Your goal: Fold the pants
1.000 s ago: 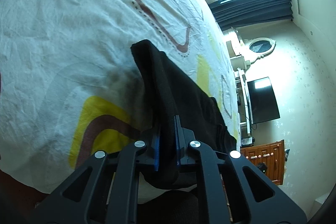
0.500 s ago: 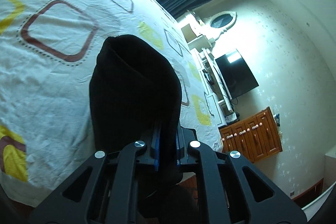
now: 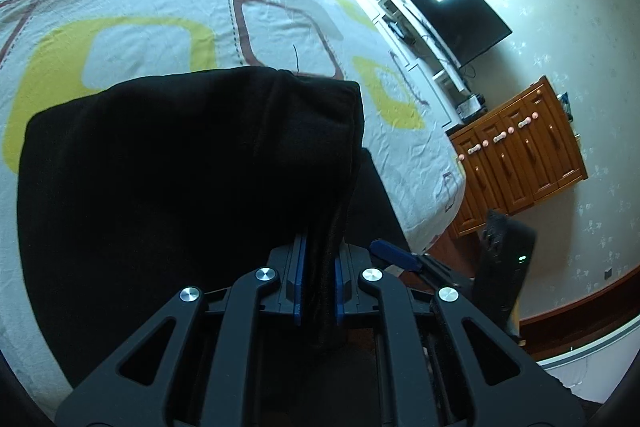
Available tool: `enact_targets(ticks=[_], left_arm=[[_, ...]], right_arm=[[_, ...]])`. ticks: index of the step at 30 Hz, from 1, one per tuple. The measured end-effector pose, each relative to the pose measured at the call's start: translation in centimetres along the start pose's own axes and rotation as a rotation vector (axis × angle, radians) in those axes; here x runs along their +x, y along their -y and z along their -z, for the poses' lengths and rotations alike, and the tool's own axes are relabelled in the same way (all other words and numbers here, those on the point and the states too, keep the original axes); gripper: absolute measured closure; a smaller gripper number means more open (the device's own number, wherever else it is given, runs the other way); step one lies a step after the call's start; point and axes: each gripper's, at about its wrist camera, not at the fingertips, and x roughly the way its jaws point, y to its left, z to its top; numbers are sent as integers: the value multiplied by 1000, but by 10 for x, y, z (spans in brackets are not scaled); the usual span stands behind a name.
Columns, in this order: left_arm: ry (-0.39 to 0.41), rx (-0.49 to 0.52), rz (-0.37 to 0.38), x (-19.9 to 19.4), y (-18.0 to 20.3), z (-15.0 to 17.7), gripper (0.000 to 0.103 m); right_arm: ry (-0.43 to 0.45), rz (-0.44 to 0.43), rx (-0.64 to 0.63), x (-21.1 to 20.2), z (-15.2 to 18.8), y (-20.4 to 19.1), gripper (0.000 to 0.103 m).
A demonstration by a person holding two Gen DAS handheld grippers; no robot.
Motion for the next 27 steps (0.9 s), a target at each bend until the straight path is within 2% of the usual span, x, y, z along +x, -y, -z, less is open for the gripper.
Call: enact_targets(ticks=[3, 6, 8, 12, 14, 16, 18, 20, 24, 26, 27], left_arm=[[-45, -8, -51, 33, -6, 8, 90], [-31, -40, -17, 38, -10, 14, 80], [-12, -59, 32, 26, -7, 17, 58], [110, -75, 88, -31, -2, 26, 36], [211, -99, 71, -67, -14, 35, 13], [285, -136, 1, -93, -36, 45, 9], [308, -193, -74, -107, -66, 55, 9], [307, -296, -119, -112, -101, 66, 9], [270, -516, -120, -107, -158, 88, 9], [236, -619, -82, -98, -177, 94, 9], [242, -646, -68, -96, -182, 97, 9]], right_arm=[[-3, -36, 63, 0, -3, 11, 25], [4, -47, 72, -2, -5, 12, 25], [9, -64, 78, -5, -6, 11, 25], [49, -135, 88, -22, -15, 8, 25], [47, -200, 70, -28, -24, 3, 25], [14, -262, 48, -26, -31, -1, 25], [-31, -293, 67, -15, -36, 3, 25], [-104, -348, 127, 2, -36, 9, 25], [-234, -499, 272, 40, -29, 19, 25], [-280, -588, 311, 56, -27, 16, 25], [-295, -598, 312, 62, -26, 13, 25]])
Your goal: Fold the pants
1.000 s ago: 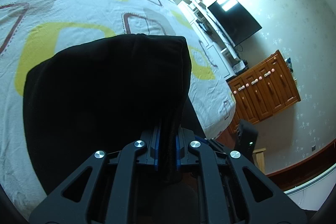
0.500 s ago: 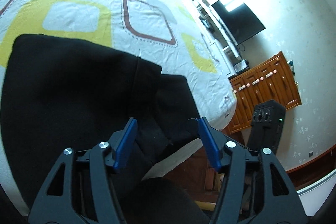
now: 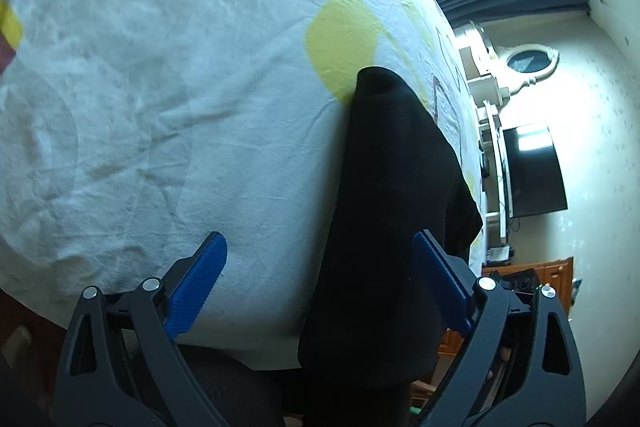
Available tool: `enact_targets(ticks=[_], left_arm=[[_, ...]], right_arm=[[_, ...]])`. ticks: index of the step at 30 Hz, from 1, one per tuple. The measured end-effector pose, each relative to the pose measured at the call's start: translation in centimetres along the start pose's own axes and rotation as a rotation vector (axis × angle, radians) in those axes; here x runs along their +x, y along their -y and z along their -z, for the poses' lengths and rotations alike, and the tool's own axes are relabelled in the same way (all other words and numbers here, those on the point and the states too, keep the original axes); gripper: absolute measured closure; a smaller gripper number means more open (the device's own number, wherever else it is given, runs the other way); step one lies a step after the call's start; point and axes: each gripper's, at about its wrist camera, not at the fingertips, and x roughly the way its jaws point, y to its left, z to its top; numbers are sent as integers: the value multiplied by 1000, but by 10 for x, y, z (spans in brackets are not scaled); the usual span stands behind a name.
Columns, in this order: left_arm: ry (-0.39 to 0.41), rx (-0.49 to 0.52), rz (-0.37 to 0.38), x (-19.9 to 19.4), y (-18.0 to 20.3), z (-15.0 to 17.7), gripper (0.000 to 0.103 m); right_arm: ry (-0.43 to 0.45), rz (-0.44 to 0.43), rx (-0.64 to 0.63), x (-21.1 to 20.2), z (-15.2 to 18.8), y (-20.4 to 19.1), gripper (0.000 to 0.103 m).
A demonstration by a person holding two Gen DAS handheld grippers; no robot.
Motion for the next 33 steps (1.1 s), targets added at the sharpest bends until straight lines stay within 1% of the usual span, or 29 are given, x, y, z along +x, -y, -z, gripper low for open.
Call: enact_targets(ticks=[2, 4, 6, 7, 11, 15, 16, 17, 18, 19, 20, 22, 25, 28, 31, 33], left_arm=[[3, -3, 1, 3, -1, 0, 9], [-12, 53, -17, 6, 7, 2, 4], [-22, 112, -39, 10, 15, 5, 3], [-20, 120, -46, 12, 16, 6, 3], [-4, 104, -38, 13, 16, 7, 3], [-6, 108, -44, 15, 17, 6, 2], [-6, 108, -44, 15, 17, 7, 2], [-6, 109, -45, 15, 17, 7, 2], [-7, 109, -45, 15, 17, 7, 2], [-8, 109, -47, 14, 13, 7, 2], [-9, 110, -52, 14, 14, 9, 2], [-15, 124, -67, 16, 19, 9, 2], [-13, 120, -69, 15, 22, 8, 2], [-17, 119, -36, 14, 24, 7, 3], [-25, 126, 5, 16, 29, 9, 3], [-34, 143, 33, 18, 35, 12, 3]], right_arm=[[7, 16, -10, 6, 0, -2, 25], [-4, 33, -31, 14, 0, -2, 24], [-17, 30, -73, 20, 2, -5, 17], [-16, 24, -84, 21, 2, -7, 16], [18, 50, -137, 26, 6, -14, 15], [-19, 114, -188, 34, 5, -26, 16], [-19, 130, -196, 35, 3, -28, 20], [-17, 141, -204, 36, 4, -29, 46], [-24, 145, -198, 38, 5, -28, 78], [-32, 138, -179, 39, 3, -22, 86], [-35, 129, -164, 41, 4, -19, 86], [-30, 139, -165, 41, 3, -19, 87], [-3, 125, -205, 32, 3, -34, 89], [38, 82, -244, 13, -2, -49, 89], [86, 93, -284, -8, -8, -59, 89], [121, 103, -285, -24, -13, -57, 89]])
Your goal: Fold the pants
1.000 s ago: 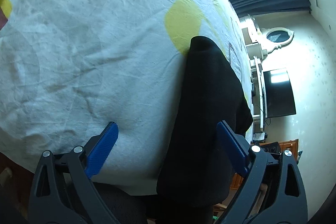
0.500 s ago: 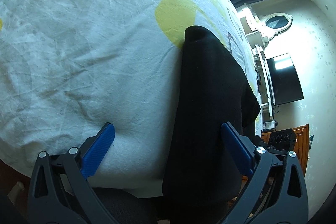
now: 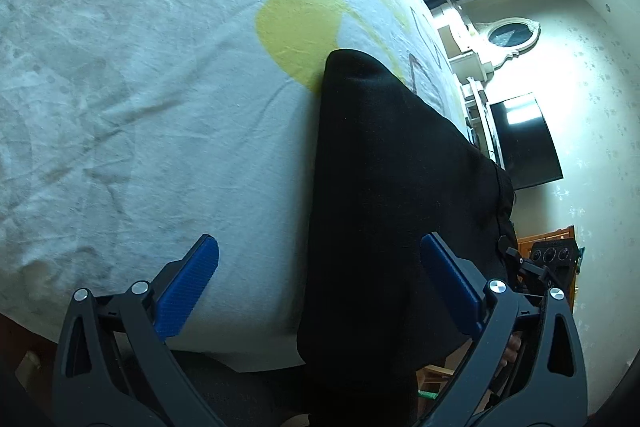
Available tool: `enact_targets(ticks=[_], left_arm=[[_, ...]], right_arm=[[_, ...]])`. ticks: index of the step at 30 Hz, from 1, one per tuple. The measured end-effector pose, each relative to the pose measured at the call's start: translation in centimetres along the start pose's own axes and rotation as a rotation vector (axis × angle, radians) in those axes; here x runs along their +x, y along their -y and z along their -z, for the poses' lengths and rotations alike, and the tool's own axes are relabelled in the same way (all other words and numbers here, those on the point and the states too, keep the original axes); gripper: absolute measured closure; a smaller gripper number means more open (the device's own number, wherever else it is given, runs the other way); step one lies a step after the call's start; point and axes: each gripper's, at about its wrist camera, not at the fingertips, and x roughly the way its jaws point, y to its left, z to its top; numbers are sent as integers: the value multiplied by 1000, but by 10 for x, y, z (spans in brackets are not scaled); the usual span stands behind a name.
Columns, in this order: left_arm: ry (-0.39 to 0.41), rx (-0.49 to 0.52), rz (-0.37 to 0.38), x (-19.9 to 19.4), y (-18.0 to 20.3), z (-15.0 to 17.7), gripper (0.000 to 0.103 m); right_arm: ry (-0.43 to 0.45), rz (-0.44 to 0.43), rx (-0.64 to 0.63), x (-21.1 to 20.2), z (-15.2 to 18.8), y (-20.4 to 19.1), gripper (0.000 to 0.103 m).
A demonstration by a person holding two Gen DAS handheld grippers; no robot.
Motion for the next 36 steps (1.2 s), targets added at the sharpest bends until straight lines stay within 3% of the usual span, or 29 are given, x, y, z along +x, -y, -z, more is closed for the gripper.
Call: enact_targets(ticks=[9, 19, 36], left_arm=[[-73, 109, 43, 29, 34, 21, 2], [-111, 144, 43, 45, 44, 27, 3], [-99, 155, 33, 40, 50, 32, 2]], right_arm=[[54, 96, 74, -44, -10, 57, 89], [42, 148, 142, -54, -2, 98, 89], [24, 112, 226, -49, 7, 125, 89]])
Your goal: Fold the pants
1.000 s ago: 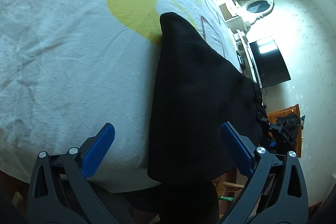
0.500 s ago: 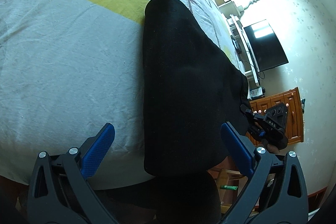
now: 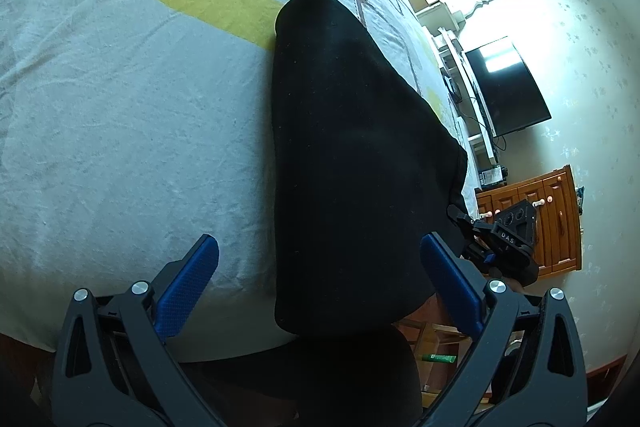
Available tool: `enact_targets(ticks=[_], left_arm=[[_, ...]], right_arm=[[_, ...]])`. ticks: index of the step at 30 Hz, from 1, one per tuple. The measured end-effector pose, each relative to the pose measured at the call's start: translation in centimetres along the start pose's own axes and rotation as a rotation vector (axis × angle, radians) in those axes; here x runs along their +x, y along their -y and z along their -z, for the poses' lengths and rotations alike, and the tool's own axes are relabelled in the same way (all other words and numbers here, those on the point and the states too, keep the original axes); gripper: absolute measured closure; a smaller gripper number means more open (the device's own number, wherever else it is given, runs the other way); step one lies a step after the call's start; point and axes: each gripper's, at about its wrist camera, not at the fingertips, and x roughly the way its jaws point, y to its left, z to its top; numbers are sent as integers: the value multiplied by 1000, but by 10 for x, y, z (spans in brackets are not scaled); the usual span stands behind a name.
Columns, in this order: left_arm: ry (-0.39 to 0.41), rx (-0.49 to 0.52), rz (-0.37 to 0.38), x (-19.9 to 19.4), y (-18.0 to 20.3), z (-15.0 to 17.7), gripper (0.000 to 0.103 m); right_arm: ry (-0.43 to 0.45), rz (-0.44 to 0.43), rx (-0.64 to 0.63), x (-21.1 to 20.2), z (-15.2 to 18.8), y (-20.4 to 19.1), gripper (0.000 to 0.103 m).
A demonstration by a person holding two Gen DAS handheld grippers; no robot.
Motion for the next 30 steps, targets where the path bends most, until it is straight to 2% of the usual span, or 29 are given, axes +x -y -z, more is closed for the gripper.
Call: enact_targets(ticks=[4, 7, 8, 9, 11, 15, 19, 26, 30], left_arm=[[4, -4, 9, 0, 4, -1, 2], [8, -19, 26, -2, 0, -2, 2], [12, -25, 33, -2, -1, -2, 3], [16, -31, 41, -3, -2, -2, 3], [16, -42, 53, -2, -4, -2, 3], [-3, -59, 83, 4, -6, 1, 3], [-46, -87, 106, 15, -9, 5, 3], [-38, -145, 131, 19, -19, 7, 3], [-39, -130, 110, 17, -15, 7, 3]], right_arm=[[4, -14, 21, -4, -2, 6, 85], [37, -6, 42, -18, -5, 12, 72], [50, -2, 52, -24, -5, 15, 54], [65, 24, 59, -30, -5, 18, 28], [76, 46, 82, -37, -1, 26, 27], [43, -140, 186, -33, 11, 46, 27], [-22, -241, 243, -17, 21, 50, 26], [-62, -188, 201, -6, 29, 41, 23], [-70, -158, 167, -3, 31, 38, 23]])
